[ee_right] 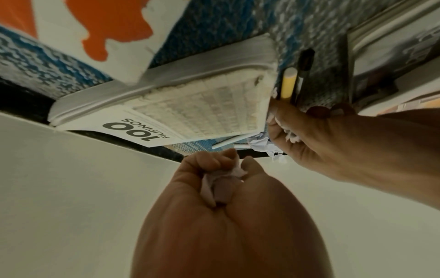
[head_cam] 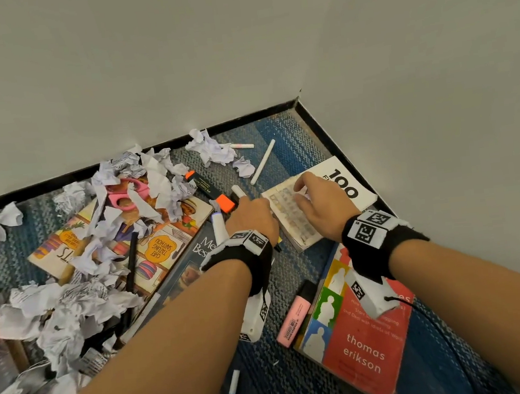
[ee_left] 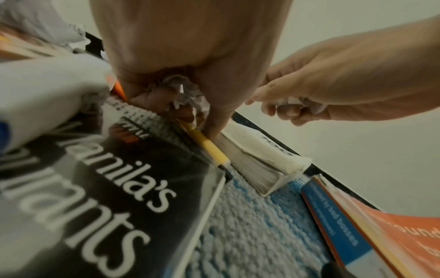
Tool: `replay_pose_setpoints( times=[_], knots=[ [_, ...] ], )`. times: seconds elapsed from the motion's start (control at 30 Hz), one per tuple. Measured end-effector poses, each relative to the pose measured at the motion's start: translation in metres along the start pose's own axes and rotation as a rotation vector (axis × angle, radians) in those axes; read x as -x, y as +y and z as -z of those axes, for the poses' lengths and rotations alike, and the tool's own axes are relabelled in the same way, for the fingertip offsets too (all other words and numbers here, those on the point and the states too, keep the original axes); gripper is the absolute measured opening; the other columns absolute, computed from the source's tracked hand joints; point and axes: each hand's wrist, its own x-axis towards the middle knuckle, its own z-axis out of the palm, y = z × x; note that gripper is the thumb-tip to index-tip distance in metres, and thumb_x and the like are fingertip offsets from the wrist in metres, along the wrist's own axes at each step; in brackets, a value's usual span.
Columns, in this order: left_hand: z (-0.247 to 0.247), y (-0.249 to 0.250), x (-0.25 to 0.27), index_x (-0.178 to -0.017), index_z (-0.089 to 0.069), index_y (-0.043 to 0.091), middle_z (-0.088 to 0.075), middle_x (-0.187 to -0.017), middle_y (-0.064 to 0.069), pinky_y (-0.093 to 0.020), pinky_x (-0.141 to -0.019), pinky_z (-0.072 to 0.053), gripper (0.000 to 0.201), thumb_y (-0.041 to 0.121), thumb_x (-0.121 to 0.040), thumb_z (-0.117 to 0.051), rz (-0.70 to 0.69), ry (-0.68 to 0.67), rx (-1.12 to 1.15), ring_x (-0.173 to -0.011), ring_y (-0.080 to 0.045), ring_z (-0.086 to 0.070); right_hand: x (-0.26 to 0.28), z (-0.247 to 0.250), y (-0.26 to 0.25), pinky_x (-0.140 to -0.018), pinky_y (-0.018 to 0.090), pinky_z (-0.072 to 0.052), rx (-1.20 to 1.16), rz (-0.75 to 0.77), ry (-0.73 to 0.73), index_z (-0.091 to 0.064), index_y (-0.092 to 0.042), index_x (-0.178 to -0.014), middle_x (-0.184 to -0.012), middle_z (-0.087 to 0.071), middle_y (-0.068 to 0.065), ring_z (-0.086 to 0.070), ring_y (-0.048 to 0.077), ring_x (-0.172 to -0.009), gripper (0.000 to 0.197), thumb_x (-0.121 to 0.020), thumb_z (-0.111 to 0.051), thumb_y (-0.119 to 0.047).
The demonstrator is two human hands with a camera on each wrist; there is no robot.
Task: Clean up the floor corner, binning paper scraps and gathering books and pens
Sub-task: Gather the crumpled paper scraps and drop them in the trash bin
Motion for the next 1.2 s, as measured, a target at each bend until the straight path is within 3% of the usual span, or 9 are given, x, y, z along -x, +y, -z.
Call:
replay_pose_setpoints(
  times=[0.13,0.3,0.47,0.57,0.63,0.7,0.83,1.03,1.2],
  knots=[
    [0.019,-0.005,0.0,-0.119,-0.053,0.006,-0.047,-0.128,-0.018,-0.042,-0.087,-0.045,0.033,0.029,-0.097,-0.044,-0.012,0.087,0.118,-0.105,-0.037,-0.055,-0.011,0.002,-0.008,-0.068,0.028,-0.034,0.078,-0.002,-0.019,-0.058,-0.012,-0.098,-0.087,-0.064,0.007,-0.057,0.024,-0.084,0.026,-0.097,-0.048,-0.036],
    [0.073,-0.039,0.004,-0.113,-0.05,0.002,-0.06,-0.108,-0.019,-0.042,-0.081,-0.047,0.026,0.02,-0.095,-0.047,-0.018,0.232,0.375,-0.095,-0.035,-0.057,-0.055,-0.001,-0.034,-0.072,0.034,-0.042,0.108,0.034,-0.069,-0.053,-0.008,-0.114,-0.109,-0.061,0.016,-0.057,0.033,-0.094,0.023,-0.091,-0.05,-0.013],
    [0.112,-0.089,0.012,-0.104,-0.05,0.005,-0.061,-0.092,-0.015,-0.043,-0.078,-0.048,0.02,0.021,-0.094,-0.044,0.004,0.385,0.288,-0.086,-0.034,-0.057,-0.109,-0.026,-0.079,-0.086,0.044,-0.05,0.064,0.096,-0.084,-0.028,-0.019,-0.146,-0.145,-0.03,0.019,-0.054,0.041,-0.109,0.061,-0.091,-0.047,0.0],
    [0.125,-0.118,0.018,-0.106,-0.042,0.01,-0.057,-0.08,-0.013,-0.041,-0.067,-0.045,0.015,0.02,-0.096,-0.039,0.079,0.424,0.171,-0.074,-0.033,-0.054,-0.129,-0.046,-0.097,-0.074,0.036,-0.049,0.162,0.25,-0.206,-0.016,-0.033,-0.15,-0.16,0.0,0.014,-0.057,0.041,-0.11,0.093,-0.08,-0.048,0.019],
    [0.129,-0.131,0.021,-0.108,-0.039,0.014,-0.055,-0.073,-0.01,-0.038,-0.06,-0.04,0.013,0.021,-0.097,-0.036,0.105,0.45,0.098,-0.065,-0.031,-0.051,-0.132,-0.058,-0.098,-0.084,0.04,-0.05,0.286,0.35,-0.252,-0.014,-0.033,-0.151,-0.16,0.005,0.012,-0.048,0.04,-0.125,0.096,-0.078,-0.049,0.019],
    [0.129,-0.139,0.021,-0.102,-0.041,0.016,-0.051,-0.067,-0.004,-0.034,-0.057,-0.034,0.011,0.022,-0.097,-0.033,0.101,0.447,0.031,-0.06,-0.026,-0.048,-0.131,-0.065,-0.094,-0.099,0.048,-0.044,0.353,0.378,-0.214,-0.017,-0.026,-0.151,-0.16,-0.004,0.013,-0.037,0.039,-0.134,0.083,-0.083,-0.05,0.01],
    [0.12,-0.137,0.016,-0.088,-0.051,0.014,-0.06,-0.077,-0.005,-0.031,-0.059,-0.042,0.029,0.032,-0.095,-0.029,0.12,0.398,-0.057,-0.064,-0.021,-0.053,-0.135,-0.063,-0.084,-0.102,0.046,-0.039,0.324,0.381,-0.134,-0.036,-0.008,-0.14,-0.144,-0.033,0.018,-0.039,0.037,-0.127,0.059,-0.085,-0.052,0.005],
    [0.096,-0.118,0.003,-0.11,-0.048,0.008,-0.044,-0.114,-0.011,-0.038,-0.086,-0.047,0.094,0.09,-0.07,-0.024,0.153,0.453,-0.334,-0.103,-0.027,-0.046,-0.136,-0.045,-0.072,-0.089,0.043,-0.039,0.183,0.221,-0.094,-0.051,-0.003,-0.121,-0.124,-0.045,0.02,-0.048,0.039,-0.109,0.028,-0.093,-0.046,-0.005],
    [0.072,-0.128,-0.01,-0.121,-0.041,0.005,-0.041,-0.125,-0.017,-0.04,-0.09,-0.041,0.079,0.074,-0.085,-0.028,0.213,0.429,-0.488,-0.11,-0.032,-0.042,-0.124,-0.023,-0.071,-0.086,0.039,-0.042,0.006,0.125,-0.009,-0.055,-0.005,-0.122,-0.111,-0.061,0.021,-0.055,0.037,-0.105,0.035,-0.092,-0.051,-0.023]
  ],
)
